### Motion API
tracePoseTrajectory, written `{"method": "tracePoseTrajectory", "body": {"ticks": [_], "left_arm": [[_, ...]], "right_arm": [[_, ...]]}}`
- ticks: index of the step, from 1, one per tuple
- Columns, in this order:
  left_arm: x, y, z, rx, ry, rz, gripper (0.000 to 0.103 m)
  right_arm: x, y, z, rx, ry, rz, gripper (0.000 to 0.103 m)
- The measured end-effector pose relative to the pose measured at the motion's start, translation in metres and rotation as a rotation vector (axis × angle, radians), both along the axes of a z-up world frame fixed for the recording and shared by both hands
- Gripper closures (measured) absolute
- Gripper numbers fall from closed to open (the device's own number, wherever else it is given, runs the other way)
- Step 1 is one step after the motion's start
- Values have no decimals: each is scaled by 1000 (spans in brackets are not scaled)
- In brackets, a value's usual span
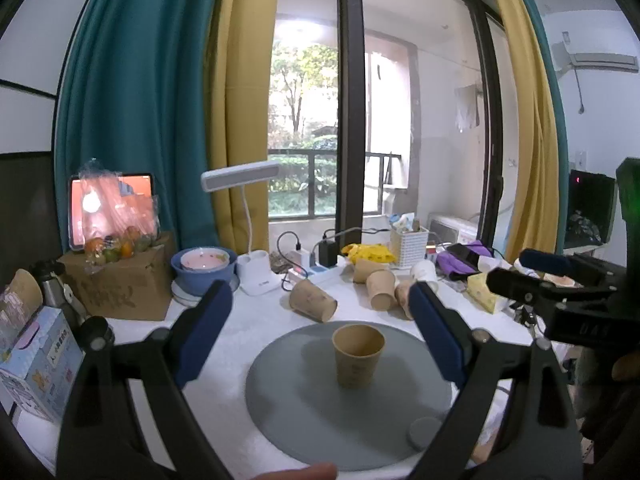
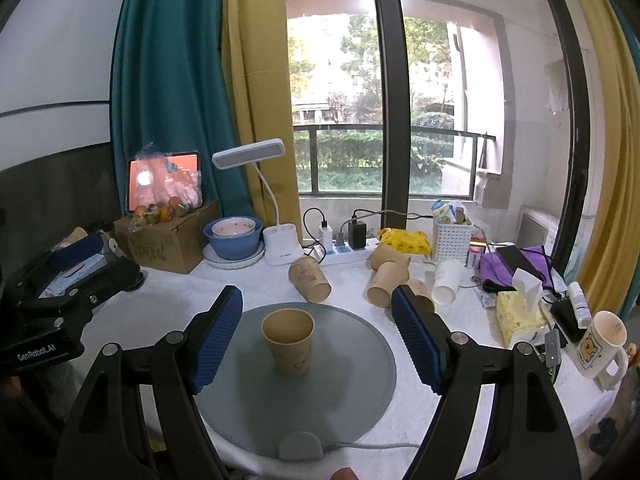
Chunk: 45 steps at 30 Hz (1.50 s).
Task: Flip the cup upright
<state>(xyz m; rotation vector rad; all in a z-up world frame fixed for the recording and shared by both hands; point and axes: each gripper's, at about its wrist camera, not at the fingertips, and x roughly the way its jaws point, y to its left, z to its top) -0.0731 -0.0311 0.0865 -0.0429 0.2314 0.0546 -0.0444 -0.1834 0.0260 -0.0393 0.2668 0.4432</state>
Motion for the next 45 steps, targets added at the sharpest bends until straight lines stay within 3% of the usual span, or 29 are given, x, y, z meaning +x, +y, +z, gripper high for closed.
{"method": "tracePoseTrajectory", "body": {"ticks": [45], "left_arm": [[-6,1,5,-54,-18,-22,12]], "right_arm": [[4,2,-3,-5,13,10,23]]}}
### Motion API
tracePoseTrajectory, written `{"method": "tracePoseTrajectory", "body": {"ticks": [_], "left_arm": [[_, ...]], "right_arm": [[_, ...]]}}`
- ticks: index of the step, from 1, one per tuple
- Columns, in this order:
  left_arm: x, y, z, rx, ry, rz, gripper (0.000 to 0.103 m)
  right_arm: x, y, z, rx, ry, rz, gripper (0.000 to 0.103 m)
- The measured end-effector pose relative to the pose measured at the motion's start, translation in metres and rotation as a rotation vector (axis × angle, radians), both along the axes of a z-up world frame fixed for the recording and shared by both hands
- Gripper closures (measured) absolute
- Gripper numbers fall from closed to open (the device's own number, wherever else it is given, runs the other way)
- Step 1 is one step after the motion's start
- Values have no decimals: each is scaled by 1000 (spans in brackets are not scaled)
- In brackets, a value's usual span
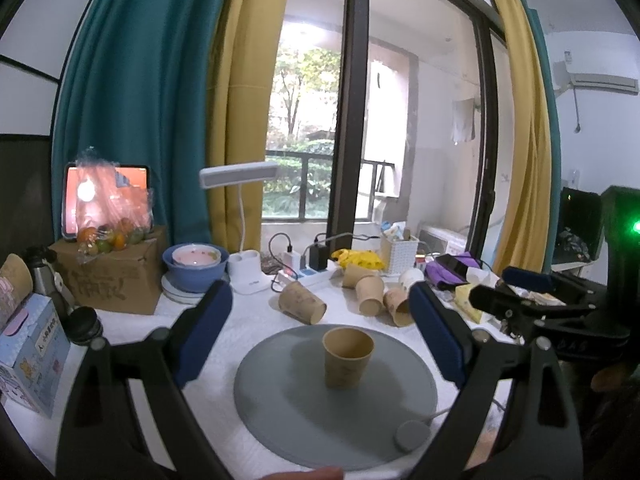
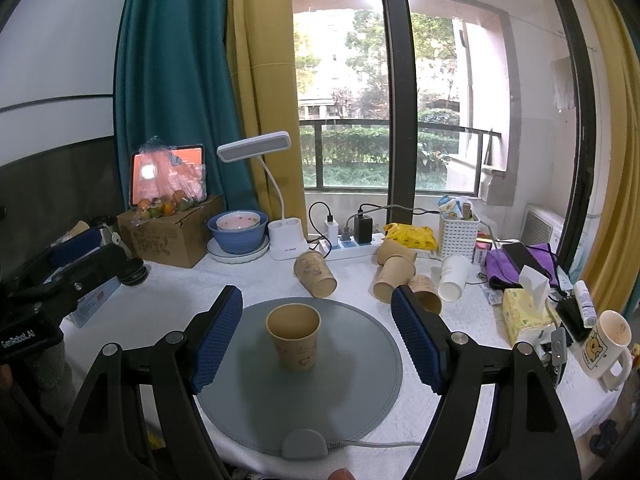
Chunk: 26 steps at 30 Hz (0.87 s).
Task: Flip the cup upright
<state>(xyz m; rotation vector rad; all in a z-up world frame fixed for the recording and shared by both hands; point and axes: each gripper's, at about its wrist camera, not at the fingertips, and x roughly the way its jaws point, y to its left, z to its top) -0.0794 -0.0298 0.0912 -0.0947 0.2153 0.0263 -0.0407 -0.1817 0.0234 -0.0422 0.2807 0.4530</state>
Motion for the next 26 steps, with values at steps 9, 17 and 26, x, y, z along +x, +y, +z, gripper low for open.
{"method": "tracePoseTrajectory", "body": {"ticks": [9,17,26], "left_arm": [[-1,-2,0,-5,-3,1,12],[-1,-3,-3,-12,0,5,12],[-3,-11,-12,-12,-25,-12,12]], "right_arm": [[-5,3,-2,-4,2,5,23],[-4,3,-2,-4,3,4,23],[-4,7,-9,-7,18,17,23]]}}
